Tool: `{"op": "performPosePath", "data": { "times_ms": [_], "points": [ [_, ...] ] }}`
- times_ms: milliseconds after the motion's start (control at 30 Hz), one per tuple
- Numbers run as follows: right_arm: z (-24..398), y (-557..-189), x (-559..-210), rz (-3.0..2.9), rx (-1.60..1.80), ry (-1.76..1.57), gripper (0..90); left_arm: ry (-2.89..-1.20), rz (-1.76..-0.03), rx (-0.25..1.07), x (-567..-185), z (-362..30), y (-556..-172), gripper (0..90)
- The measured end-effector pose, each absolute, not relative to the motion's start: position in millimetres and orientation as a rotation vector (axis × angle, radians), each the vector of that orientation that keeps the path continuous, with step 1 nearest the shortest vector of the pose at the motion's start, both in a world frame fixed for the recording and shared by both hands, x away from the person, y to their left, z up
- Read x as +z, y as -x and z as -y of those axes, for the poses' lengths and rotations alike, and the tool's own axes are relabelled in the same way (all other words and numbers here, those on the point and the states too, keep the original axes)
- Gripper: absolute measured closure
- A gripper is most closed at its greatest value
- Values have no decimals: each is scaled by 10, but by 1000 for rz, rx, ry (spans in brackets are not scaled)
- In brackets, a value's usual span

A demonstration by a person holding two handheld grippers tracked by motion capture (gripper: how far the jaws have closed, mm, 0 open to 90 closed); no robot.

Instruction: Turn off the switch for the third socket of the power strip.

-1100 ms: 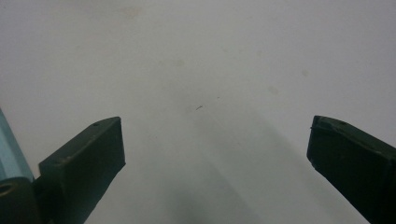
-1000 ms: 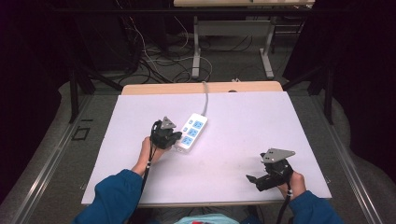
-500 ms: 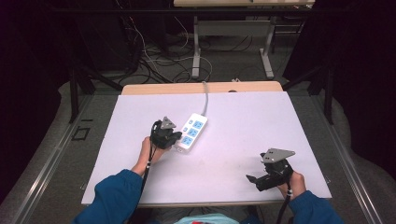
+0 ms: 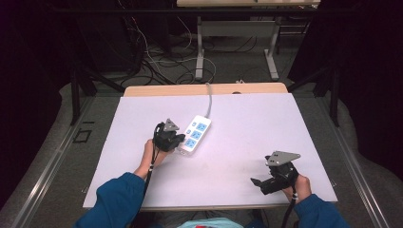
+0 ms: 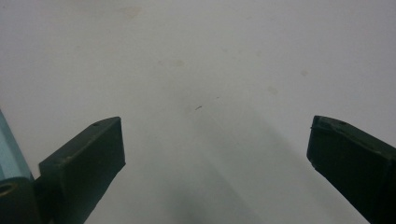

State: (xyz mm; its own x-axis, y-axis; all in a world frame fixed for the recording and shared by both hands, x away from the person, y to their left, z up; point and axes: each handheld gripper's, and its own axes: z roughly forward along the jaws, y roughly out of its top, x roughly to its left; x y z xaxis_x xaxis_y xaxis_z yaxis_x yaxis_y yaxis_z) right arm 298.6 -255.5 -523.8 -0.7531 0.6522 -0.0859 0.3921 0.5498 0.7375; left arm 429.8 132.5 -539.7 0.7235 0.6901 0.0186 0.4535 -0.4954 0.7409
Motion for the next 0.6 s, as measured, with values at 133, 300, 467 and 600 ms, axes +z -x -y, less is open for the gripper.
{"op": "performPosePath", "data": {
  "times_ms": [133, 300, 467, 600],
  "points": [
    [2557, -2990, -5234, -2443, 1033, -847, 35, -2180, -858, 409, -5396, -1326, -4298, 900],
    [2558, -2990, -5236, -2442, 1033, -851, 35, -2180, -851, 416, -5394, -1326, -4304, 900],
    [2554, -2987, -5238, -2440, 1035, -855, 35, -2188, -857, 411, -5388, -1316, -4295, 900],
    [2554, -2986, -5235, -2443, 1032, -856, 35, -2187, -852, 418, -5389, -1313, -4296, 900]
  ]
}}
